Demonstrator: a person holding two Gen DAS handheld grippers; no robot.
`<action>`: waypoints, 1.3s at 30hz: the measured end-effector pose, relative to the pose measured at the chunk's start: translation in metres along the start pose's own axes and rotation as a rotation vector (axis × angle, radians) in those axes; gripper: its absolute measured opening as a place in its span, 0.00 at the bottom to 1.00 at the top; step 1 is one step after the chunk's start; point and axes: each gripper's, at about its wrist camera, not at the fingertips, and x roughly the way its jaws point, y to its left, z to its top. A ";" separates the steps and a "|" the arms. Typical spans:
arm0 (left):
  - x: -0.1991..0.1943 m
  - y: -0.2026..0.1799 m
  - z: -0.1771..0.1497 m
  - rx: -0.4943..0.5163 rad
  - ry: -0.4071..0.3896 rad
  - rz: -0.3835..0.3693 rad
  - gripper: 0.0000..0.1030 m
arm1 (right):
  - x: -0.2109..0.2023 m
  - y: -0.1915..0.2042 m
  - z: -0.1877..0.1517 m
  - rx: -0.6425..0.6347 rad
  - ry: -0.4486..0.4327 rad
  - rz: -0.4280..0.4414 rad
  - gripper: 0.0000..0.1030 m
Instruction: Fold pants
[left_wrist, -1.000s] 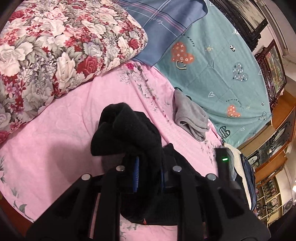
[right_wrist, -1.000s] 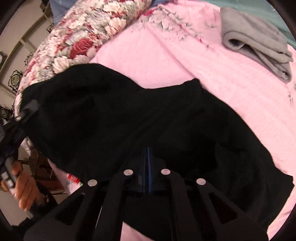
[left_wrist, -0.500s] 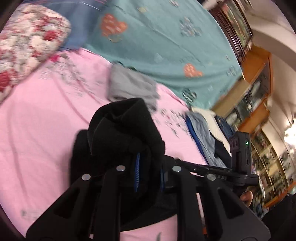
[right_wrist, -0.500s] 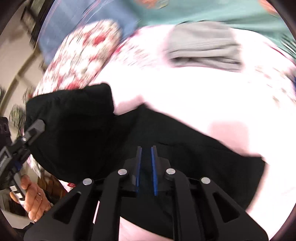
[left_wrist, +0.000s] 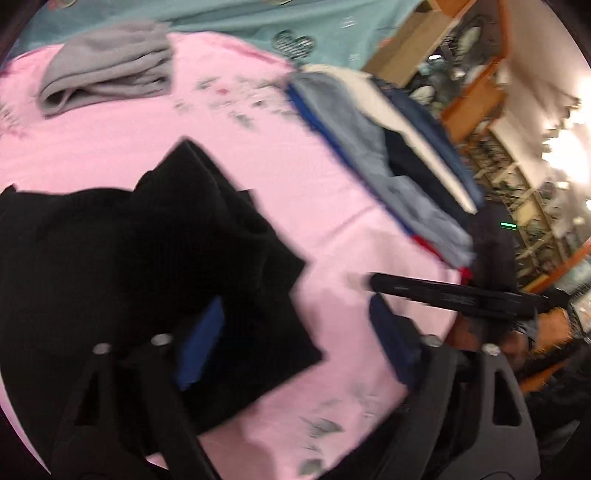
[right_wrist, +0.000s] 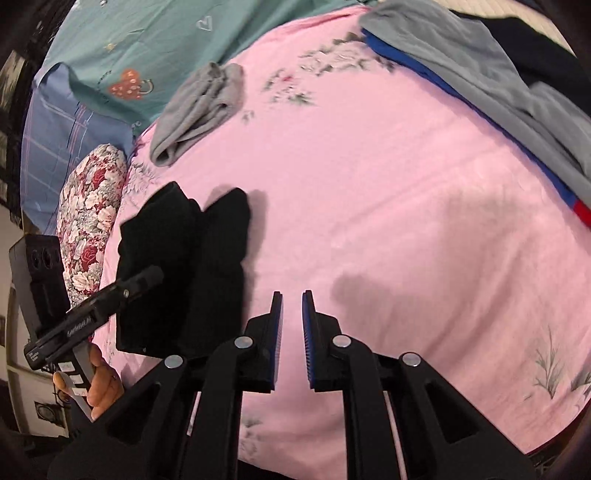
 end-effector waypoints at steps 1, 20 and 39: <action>-0.008 -0.008 0.000 0.026 -0.019 -0.013 0.83 | 0.008 0.002 0.001 0.007 0.009 0.002 0.12; -0.083 0.113 -0.053 -0.305 -0.102 0.199 0.10 | 0.058 0.130 0.043 -0.319 0.063 0.043 0.19; -0.074 0.128 -0.072 -0.359 0.030 0.277 0.10 | 0.126 0.284 0.056 -0.547 0.249 0.072 0.19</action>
